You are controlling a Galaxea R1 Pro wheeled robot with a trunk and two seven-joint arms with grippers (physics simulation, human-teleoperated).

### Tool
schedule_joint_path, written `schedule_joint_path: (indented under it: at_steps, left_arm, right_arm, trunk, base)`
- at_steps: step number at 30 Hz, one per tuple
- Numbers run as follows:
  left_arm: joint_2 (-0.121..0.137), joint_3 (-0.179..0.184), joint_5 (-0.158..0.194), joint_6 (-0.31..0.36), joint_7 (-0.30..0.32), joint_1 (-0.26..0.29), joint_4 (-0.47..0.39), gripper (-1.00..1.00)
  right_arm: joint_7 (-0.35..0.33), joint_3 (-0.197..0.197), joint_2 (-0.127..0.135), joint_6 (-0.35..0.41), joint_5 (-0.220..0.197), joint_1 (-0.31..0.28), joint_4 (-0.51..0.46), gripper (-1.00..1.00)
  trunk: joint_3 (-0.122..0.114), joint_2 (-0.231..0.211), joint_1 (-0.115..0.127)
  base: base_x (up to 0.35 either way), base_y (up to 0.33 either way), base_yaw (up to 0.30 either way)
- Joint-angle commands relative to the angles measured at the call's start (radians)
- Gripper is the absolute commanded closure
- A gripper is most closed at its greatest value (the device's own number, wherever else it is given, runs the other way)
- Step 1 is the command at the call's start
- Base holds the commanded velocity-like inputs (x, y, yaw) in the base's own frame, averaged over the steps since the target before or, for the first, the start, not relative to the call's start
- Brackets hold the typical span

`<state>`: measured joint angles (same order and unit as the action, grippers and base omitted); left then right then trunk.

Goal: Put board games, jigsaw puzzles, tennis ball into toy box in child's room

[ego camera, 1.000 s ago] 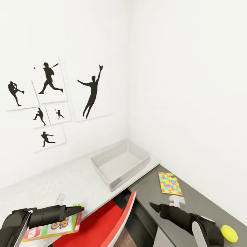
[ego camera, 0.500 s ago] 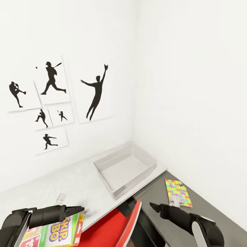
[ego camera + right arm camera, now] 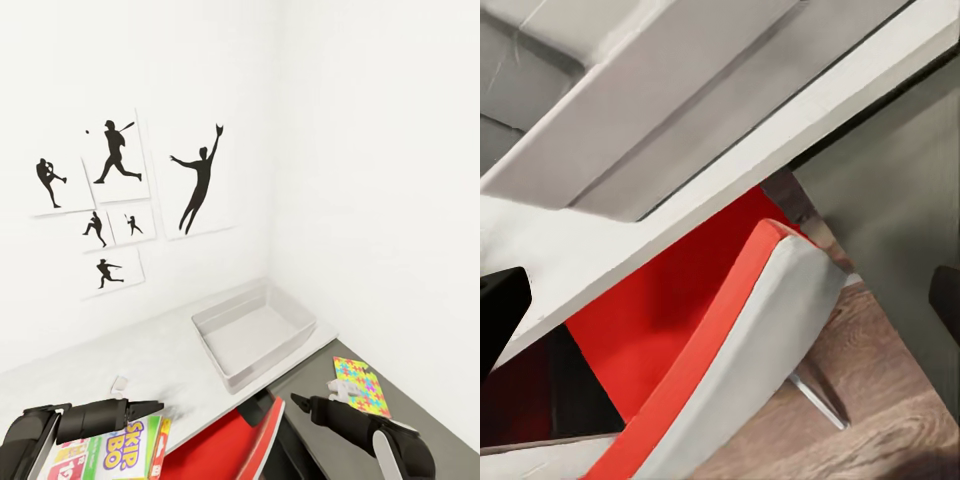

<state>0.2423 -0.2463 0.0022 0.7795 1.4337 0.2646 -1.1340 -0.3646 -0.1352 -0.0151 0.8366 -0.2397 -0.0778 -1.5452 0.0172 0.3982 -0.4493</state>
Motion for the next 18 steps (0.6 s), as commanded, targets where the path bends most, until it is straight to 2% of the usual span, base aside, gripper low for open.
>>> schedule_joint_path:
  at_steps: [1, 18]
  left_arm:
    - [0.000, 0.000, 0.000, 0.010, 0.004, 0.001, 0.000, -1.00]
    - [-0.001, 0.001, 0.000, 0.010, 0.004, 0.001, 0.000, -1.00]
  right_arm:
    - [-0.007, -0.003, -0.001, 0.006, 0.003, -0.001, 0.000, -1.00]
    - [-0.008, -0.003, 0.000, 0.004, 0.002, -0.001, 0.000, -1.00]
  trunk:
    - [0.002, 0.002, -0.001]
    - [0.002, 0.002, -0.001]
  base:
    - [0.087, -0.036, 0.078]
    - [0.076, 0.001, 0.012]
